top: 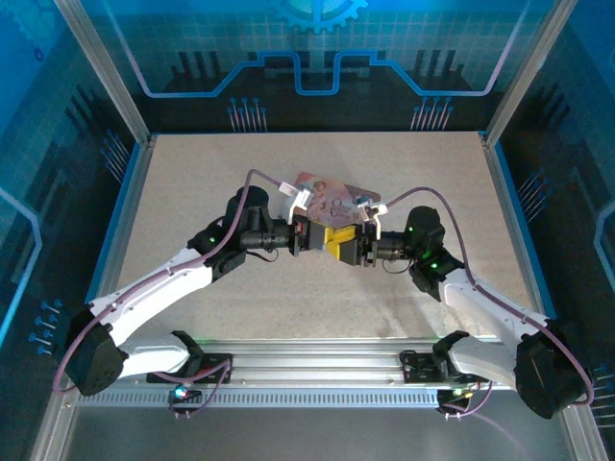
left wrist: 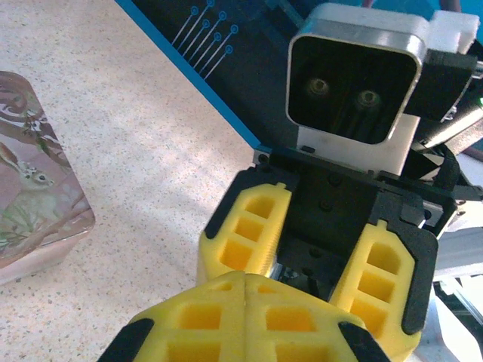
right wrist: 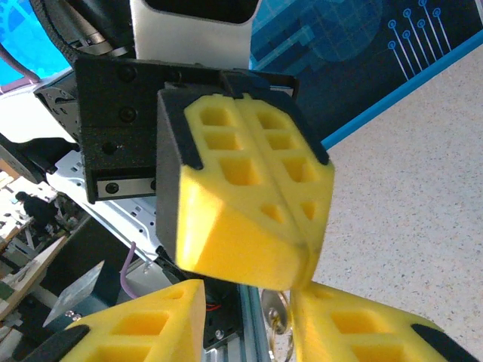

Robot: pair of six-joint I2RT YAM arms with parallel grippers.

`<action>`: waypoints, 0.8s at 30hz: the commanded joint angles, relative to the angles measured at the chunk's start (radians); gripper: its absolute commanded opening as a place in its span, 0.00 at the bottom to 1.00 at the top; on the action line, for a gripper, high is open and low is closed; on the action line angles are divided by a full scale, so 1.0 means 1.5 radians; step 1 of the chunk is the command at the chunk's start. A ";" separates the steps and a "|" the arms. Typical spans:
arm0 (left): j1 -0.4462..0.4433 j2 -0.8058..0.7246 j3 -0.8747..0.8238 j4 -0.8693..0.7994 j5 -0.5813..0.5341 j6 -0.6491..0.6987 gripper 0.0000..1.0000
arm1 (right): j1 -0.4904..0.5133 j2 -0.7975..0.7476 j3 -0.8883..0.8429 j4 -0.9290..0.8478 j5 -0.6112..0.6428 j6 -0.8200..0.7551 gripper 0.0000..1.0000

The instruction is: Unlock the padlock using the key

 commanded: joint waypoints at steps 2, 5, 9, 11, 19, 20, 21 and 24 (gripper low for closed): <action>0.010 -0.014 -0.014 0.029 -0.012 -0.021 0.00 | 0.007 -0.005 0.000 0.005 0.000 -0.004 0.34; 0.013 -0.016 -0.018 0.034 -0.015 -0.028 0.00 | 0.009 -0.001 0.000 0.005 -0.006 -0.004 0.32; 0.017 -0.015 -0.024 0.042 -0.015 -0.033 0.00 | 0.010 0.000 -0.002 0.003 0.005 -0.003 0.27; 0.017 -0.014 -0.025 0.045 -0.012 -0.035 0.00 | 0.011 0.002 -0.002 0.008 0.009 0.000 0.23; 0.026 -0.025 -0.034 0.048 -0.014 -0.036 0.00 | 0.005 -0.002 -0.004 -0.010 0.034 0.001 0.09; 0.027 -0.027 -0.036 0.050 -0.016 -0.037 0.00 | 0.003 -0.004 -0.006 -0.012 0.037 0.002 0.08; 0.027 -0.030 -0.039 0.052 -0.016 -0.038 0.00 | 0.000 -0.006 -0.007 -0.011 0.041 0.005 0.07; 0.030 -0.033 -0.044 0.059 -0.013 -0.039 0.00 | -0.005 -0.008 -0.009 -0.006 0.052 0.013 0.04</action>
